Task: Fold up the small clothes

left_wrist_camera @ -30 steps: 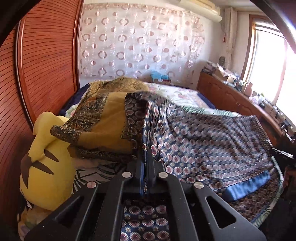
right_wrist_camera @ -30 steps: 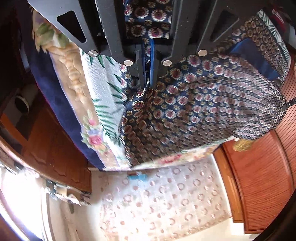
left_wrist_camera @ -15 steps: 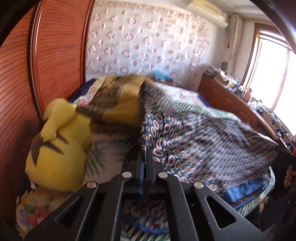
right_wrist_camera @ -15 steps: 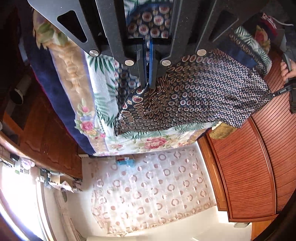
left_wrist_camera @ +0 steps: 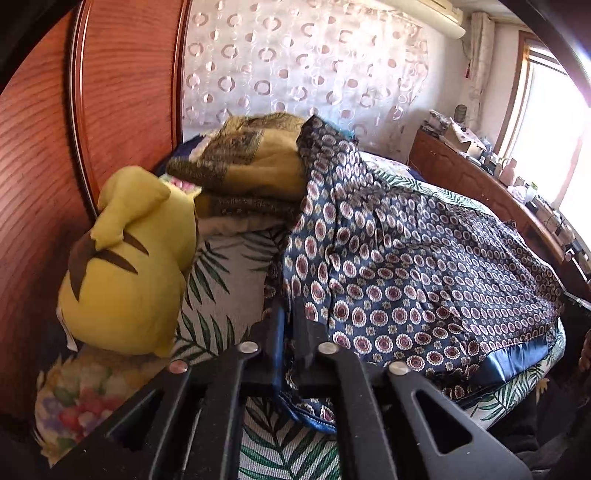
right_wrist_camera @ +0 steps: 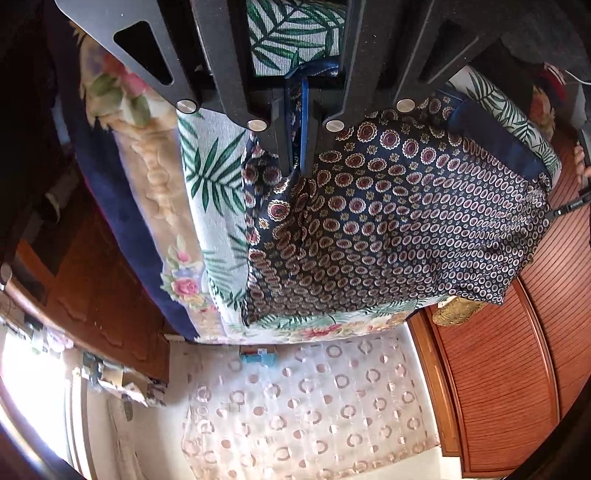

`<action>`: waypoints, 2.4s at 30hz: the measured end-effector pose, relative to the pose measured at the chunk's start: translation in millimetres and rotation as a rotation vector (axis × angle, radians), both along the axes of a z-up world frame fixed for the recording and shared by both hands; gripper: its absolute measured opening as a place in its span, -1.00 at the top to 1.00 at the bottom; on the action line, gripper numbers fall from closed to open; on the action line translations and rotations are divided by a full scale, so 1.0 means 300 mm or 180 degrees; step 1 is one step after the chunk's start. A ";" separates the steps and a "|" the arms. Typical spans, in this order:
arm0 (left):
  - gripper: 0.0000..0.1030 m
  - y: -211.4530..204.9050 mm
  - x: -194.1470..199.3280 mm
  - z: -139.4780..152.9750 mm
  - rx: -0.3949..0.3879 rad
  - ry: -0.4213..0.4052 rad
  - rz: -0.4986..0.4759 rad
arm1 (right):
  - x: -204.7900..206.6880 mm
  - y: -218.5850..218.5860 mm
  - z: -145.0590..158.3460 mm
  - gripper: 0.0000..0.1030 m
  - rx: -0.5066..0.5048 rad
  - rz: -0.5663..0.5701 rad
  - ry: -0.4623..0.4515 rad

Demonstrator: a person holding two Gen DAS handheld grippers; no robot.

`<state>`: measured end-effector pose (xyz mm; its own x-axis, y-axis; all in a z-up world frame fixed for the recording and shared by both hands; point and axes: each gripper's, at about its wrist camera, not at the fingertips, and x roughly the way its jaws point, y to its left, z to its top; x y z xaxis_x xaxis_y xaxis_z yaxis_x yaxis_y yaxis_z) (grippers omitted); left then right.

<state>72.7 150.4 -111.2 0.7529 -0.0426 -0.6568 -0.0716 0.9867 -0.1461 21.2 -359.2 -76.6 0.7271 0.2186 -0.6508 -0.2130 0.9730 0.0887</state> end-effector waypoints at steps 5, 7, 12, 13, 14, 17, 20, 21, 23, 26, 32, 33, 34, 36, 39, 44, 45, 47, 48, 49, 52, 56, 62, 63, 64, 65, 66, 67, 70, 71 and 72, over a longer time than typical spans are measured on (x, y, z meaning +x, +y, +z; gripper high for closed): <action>-0.43 -0.020 -0.018 0.047 0.0110 -0.0198 -0.0002 | -0.024 0.046 0.053 0.31 -0.0141 0.0050 -0.0187; -0.49 -0.028 -0.018 0.057 0.0129 -0.0248 -0.0017 | -0.011 0.057 0.063 0.21 -0.0214 0.0050 -0.0232; -0.49 -0.044 -0.013 0.053 0.0168 -0.0215 -0.0017 | 0.036 0.089 0.042 0.13 -0.0265 0.0037 -0.0227; -0.49 -0.047 -0.014 0.051 0.0165 -0.0209 -0.0017 | 0.038 0.091 0.030 0.12 -0.0258 0.0038 -0.0217; -0.49 -0.050 -0.014 0.049 0.0168 -0.0202 -0.0014 | 0.039 0.097 0.020 0.12 -0.0251 0.0039 -0.0204; -0.49 -0.056 -0.013 0.041 0.0212 -0.0185 -0.0006 | 0.043 0.113 -0.001 0.12 -0.0268 0.0054 -0.0178; -0.49 -0.061 -0.015 0.033 0.0239 -0.0164 0.0017 | 0.038 0.144 -0.012 0.12 -0.0249 0.0136 -0.0161; -0.49 -0.062 -0.015 0.030 0.0242 -0.0155 0.0019 | 0.036 0.158 -0.016 0.12 -0.0240 0.0177 -0.0153; -0.49 -0.064 -0.014 0.022 0.0244 -0.0138 0.0032 | 0.031 0.182 -0.021 0.12 -0.0230 0.0248 -0.0138; -0.49 -0.068 -0.013 0.009 0.0244 -0.0108 0.0037 | 0.030 0.215 -0.037 0.12 -0.0200 0.0333 -0.0106; -0.49 -0.074 -0.014 -0.019 0.0243 -0.0051 0.0032 | 0.056 0.314 -0.093 0.03 -0.0278 0.0616 0.0029; -0.49 -0.075 -0.013 -0.025 0.0237 -0.0037 0.0033 | 0.064 0.333 -0.103 0.02 -0.0296 0.0663 0.0049; -0.49 -0.075 -0.014 -0.031 0.0233 -0.0023 0.0036 | 0.069 0.342 -0.106 0.02 -0.0309 0.0688 0.0063; -0.49 -0.075 -0.016 -0.041 0.0229 0.0002 0.0043 | 0.090 0.363 -0.118 0.01 -0.0330 0.0731 0.0082; -0.49 -0.068 -0.021 -0.056 0.0217 0.0039 0.0065 | 0.113 0.389 -0.133 0.00 -0.0366 0.0756 0.0098; -0.49 -0.045 -0.043 -0.082 0.0116 0.0082 0.0120 | 0.144 0.439 -0.174 -0.01 -0.0487 0.0688 0.0162; -0.49 -0.041 -0.050 -0.090 0.0079 0.0100 0.0121 | 0.144 0.452 -0.186 -0.04 -0.0494 0.0678 0.0130; -0.49 -0.040 -0.056 -0.103 0.0052 0.0123 0.0120 | 0.140 0.452 -0.200 -0.07 -0.0483 0.0646 0.0084; -0.49 -0.039 -0.059 -0.111 0.0032 0.0141 0.0118 | 0.141 0.452 -0.205 -0.11 -0.0465 0.0626 0.0059; -0.49 -0.039 -0.059 -0.115 0.0015 0.0152 0.0114 | 0.140 0.453 -0.214 -0.16 -0.0455 0.0611 0.0030; -0.49 -0.035 -0.055 -0.119 -0.0089 0.0148 0.0094 | 0.133 0.454 -0.230 -0.29 -0.0456 0.0553 -0.0063; -0.49 -0.045 -0.050 -0.109 -0.0183 0.0105 0.0072 | 0.117 0.460 -0.254 -0.37 -0.0432 0.0510 -0.0122; -0.27 -0.038 -0.026 -0.117 -0.0251 0.0150 0.0145 | 0.100 0.445 -0.266 -0.40 -0.0426 0.0505 -0.0133; -0.22 -0.031 -0.021 -0.121 -0.0247 0.0168 0.0192 | 0.098 0.447 -0.269 -0.40 -0.0425 0.0504 -0.0136; -0.13 -0.026 -0.020 -0.124 -0.0240 0.0183 0.0232 | 0.094 0.443 -0.265 -0.40 -0.0424 0.0504 -0.0139; -0.09 -0.022 -0.019 -0.124 -0.0238 0.0171 0.0260 | 0.087 0.435 -0.260 -0.40 -0.0422 0.0504 -0.0142; -0.08 -0.018 -0.018 -0.124 -0.0258 0.0173 0.0267 | 0.086 0.437 -0.262 -0.40 -0.0421 0.0503 -0.0144; -0.07 -0.016 -0.018 -0.124 -0.0270 0.0175 0.0265 | 0.085 0.427 -0.256 -0.41 -0.0419 0.0506 -0.0144; 0.75 -0.023 -0.008 -0.130 -0.0467 0.0211 0.0095 | 0.082 0.411 -0.245 -0.41 -0.0414 0.0513 -0.0147; 0.82 -0.029 -0.001 -0.134 -0.0598 0.0250 0.0002 | 0.082 0.411 -0.245 -0.41 -0.0413 0.0513 -0.0145; 0.84 -0.043 0.002 -0.130 -0.0653 0.0230 -0.0058 | 0.082 0.409 -0.244 -0.41 -0.0411 0.0514 -0.0145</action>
<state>73.3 137.4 -150.1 0.7021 -0.1941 -0.6851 -0.0715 0.9380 -0.3391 45.9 -236.6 -149.8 0.7188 0.2516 -0.6481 -0.3682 0.9285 -0.0479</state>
